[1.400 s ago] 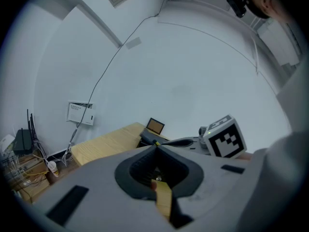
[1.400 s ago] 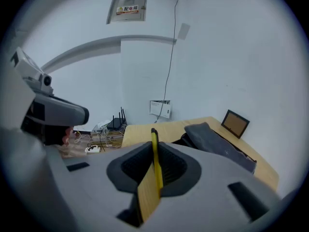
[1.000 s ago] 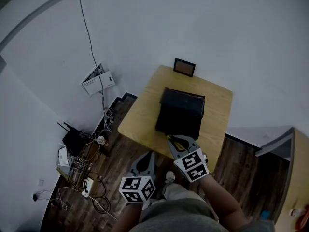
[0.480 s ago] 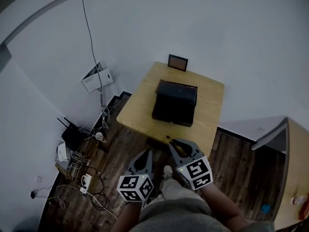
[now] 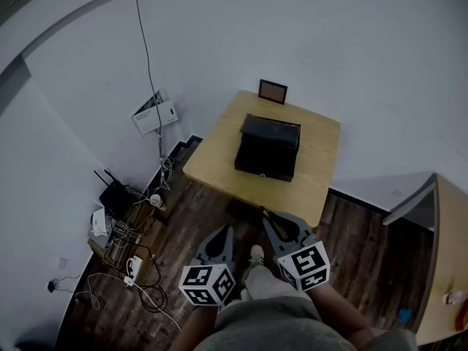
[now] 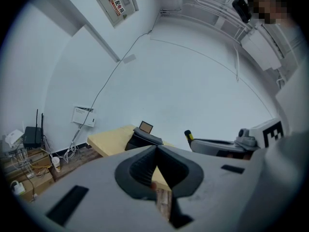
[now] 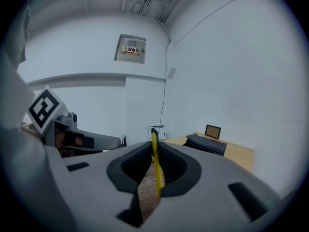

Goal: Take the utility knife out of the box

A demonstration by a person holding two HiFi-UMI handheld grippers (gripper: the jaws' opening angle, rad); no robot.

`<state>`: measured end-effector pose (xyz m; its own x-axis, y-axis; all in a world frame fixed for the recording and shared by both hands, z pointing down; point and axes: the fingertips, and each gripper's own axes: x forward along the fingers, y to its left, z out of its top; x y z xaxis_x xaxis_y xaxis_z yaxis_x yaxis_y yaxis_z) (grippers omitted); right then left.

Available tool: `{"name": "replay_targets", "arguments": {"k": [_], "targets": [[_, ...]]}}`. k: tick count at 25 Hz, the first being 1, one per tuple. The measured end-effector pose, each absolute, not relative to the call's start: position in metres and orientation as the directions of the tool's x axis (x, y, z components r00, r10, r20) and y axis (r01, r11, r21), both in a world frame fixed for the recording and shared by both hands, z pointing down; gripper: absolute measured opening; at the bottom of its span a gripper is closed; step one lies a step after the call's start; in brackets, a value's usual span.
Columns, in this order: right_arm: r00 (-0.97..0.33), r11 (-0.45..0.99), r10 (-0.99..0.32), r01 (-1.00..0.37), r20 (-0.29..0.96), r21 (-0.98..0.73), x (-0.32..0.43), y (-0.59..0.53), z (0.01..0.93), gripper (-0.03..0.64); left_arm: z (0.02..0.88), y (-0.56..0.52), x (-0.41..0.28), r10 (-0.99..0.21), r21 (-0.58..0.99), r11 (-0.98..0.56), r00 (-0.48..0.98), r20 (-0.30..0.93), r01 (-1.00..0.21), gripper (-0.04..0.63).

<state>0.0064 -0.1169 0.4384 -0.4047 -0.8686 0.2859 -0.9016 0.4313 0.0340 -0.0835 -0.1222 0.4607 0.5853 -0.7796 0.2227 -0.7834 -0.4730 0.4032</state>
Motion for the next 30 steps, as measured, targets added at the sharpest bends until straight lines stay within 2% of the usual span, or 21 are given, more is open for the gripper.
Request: {"name": "replay_targets", "arguments": {"k": [16,30], "targets": [[-0.43,0.447,-0.872,-0.894,0.236,0.025,0.0,-0.1,0.425,0.035,0.457,-0.108,-0.087,-0.791,0.403,-0.466,0.575,0.209,-0.788,0.003],[-0.443,0.463,-0.861,-0.886,0.249,0.026,0.0,-0.102,0.425,0.035,0.455,-0.111,-0.084,-0.792,0.399,-0.471,0.576,0.201,-0.787,0.003]]}}
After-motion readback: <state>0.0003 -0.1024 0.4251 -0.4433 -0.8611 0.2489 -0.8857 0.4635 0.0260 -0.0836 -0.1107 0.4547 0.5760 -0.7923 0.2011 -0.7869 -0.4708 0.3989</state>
